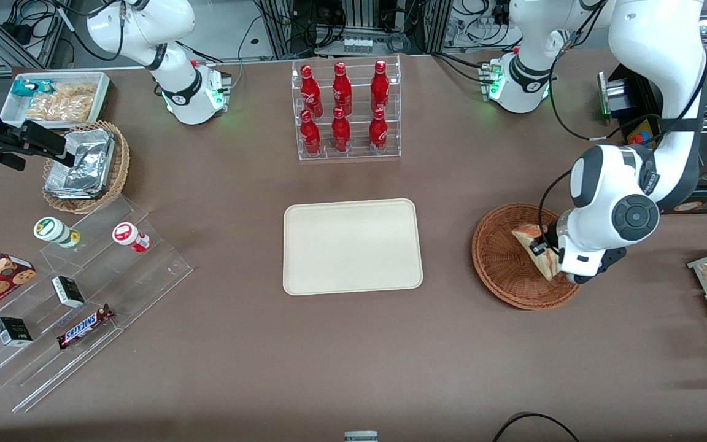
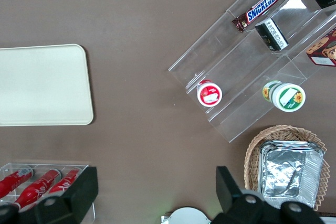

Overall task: Place sandwich from basket to tray
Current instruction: 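Lift the sandwich and carry it toward the cream tray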

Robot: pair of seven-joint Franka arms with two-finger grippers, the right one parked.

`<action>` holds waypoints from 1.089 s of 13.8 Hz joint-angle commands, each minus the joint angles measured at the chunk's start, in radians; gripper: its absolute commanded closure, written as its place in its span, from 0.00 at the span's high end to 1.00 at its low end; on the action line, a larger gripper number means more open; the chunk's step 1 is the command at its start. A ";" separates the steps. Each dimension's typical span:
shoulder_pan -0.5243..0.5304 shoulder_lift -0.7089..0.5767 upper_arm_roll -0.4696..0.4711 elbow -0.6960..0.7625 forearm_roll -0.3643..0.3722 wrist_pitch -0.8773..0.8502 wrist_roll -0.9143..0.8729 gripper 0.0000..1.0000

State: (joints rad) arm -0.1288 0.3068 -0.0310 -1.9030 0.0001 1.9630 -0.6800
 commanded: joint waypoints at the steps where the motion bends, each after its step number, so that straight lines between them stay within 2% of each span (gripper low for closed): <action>1: -0.066 0.000 0.003 0.048 0.000 -0.044 0.060 0.08; 3: -0.110 0.005 -0.001 0.065 -0.005 -0.044 0.155 0.08; 5: -0.172 0.026 -0.001 0.122 -0.012 -0.061 0.142 0.08; 7: -0.233 0.044 -0.001 0.154 -0.012 -0.064 0.099 0.08; 9: -0.284 0.115 -0.001 0.249 -0.012 -0.088 0.089 0.08; 13: -0.406 0.210 -0.001 0.317 -0.012 -0.099 -0.061 0.08; 15: -0.461 0.277 -0.001 0.399 -0.014 -0.095 -0.119 0.08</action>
State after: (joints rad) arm -0.5393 0.5077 -0.0467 -1.6133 -0.0030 1.8929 -0.7424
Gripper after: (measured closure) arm 0.859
